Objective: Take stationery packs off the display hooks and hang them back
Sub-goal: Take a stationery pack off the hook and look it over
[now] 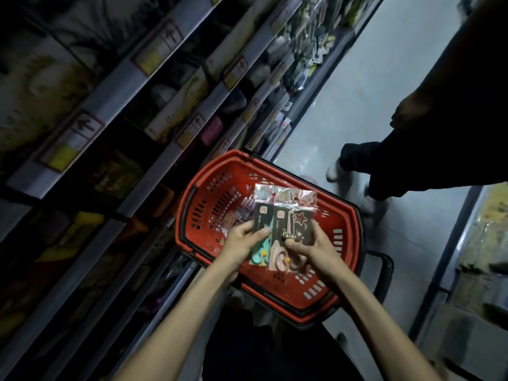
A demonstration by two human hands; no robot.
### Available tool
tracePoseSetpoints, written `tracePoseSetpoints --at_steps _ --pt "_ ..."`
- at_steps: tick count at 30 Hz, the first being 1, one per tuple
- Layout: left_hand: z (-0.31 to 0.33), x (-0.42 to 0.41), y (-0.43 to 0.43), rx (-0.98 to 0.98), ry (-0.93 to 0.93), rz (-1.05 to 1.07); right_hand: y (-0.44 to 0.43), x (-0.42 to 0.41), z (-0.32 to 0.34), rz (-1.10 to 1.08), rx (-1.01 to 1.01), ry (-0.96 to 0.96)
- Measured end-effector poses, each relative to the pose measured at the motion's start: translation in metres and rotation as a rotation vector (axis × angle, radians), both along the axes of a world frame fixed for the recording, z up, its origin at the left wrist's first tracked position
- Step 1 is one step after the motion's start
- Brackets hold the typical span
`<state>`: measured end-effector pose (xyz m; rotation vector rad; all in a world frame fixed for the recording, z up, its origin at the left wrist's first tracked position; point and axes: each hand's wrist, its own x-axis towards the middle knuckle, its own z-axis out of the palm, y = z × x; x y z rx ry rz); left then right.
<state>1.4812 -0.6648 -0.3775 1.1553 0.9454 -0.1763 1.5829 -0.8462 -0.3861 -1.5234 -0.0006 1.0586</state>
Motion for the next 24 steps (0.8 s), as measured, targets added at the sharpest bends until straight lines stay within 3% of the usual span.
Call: tracePoseSetpoints --at_steps 4,9,14,24 --pt "0.018 0.004 -0.002 0.072 -0.057 0.051 -0.029 -0.001 0.013 -0.198 -0.023 0.008" --pt "0.038 0.011 0.007 0.044 -0.109 0.048 -0.065 -0.013 0.038 -0.489 0.103 0.123" --pt "0.052 0.017 0.013 0.011 -0.152 -0.109 -0.083 -0.05 0.053 -0.704 0.146 0.068" --pt "0.07 0.011 -0.003 0.072 -0.238 -0.554 -0.099 -0.184 0.079 -1.212 -0.088 -0.199"
